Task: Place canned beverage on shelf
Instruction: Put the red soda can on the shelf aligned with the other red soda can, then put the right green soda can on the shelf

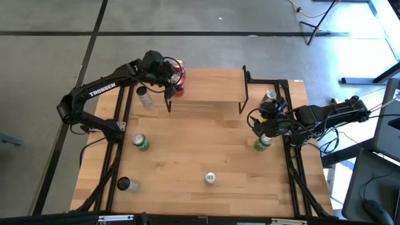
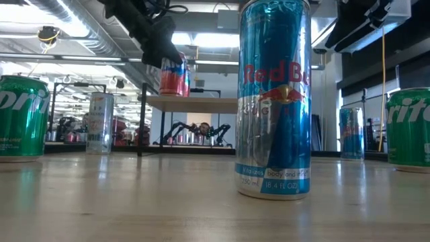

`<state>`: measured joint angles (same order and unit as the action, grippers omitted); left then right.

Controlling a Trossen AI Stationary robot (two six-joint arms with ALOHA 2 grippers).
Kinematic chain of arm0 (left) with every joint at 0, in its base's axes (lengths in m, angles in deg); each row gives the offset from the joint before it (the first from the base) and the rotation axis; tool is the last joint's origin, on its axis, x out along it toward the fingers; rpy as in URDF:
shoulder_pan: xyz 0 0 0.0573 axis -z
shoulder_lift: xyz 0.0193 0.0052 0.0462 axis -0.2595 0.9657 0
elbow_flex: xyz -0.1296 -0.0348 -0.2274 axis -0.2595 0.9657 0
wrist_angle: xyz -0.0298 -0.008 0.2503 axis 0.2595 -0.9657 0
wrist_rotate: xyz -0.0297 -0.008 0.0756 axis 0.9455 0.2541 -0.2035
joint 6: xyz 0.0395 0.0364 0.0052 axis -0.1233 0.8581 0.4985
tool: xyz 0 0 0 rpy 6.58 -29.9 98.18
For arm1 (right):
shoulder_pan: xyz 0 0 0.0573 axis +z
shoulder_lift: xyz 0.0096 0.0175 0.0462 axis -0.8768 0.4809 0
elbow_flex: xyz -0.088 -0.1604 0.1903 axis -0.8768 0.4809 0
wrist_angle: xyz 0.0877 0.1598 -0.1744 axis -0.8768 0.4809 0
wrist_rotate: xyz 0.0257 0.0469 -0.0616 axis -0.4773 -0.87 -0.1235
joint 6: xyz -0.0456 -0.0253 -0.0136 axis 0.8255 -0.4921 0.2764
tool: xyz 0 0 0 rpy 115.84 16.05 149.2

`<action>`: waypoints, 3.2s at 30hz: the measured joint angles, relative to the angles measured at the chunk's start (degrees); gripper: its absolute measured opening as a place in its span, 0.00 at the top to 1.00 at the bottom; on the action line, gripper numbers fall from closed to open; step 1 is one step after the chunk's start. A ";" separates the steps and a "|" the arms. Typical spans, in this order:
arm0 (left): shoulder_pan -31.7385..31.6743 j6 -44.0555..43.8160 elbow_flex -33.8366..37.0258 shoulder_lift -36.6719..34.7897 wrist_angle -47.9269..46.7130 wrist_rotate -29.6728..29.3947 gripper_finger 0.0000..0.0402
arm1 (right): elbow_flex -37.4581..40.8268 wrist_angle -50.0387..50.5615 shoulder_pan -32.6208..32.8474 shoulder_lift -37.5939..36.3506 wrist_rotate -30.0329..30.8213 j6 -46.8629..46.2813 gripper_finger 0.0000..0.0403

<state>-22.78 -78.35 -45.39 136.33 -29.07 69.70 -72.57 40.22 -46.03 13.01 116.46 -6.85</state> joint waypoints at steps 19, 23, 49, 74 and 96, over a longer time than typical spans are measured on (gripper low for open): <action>6.83 -0.95 -13.79 -0.63 -3.08 -0.11 0.12 | 0.00 1.01 0.13 0.00 -23.09 -6.27 0.16; 12.31 -2.78 -13.97 -2.03 -3.29 -0.27 0.12 | 0.00 9.11 0.15 0.00 -28.54 -18.79 0.16; 29.05 -7.58 -13.84 -2.38 -3.73 -11.38 0.12 | 15.54 3.59 0.15 0.00 -40.35 -31.10 0.16; 33.64 -10.67 -13.33 0.78 -2.49 -10.38 0.12 | 1.85 -19.73 0.11 0.88 -30.80 1.00 0.41; 34.24 -15.03 -13.22 9.84 1.50 -9.13 0.12 | -18.16 -33.67 -6.36 17.33 -30.60 29.88 0.44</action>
<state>11.46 -93.38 -58.61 146.17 -27.57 60.57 -90.73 6.55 -52.39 30.33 85.86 23.03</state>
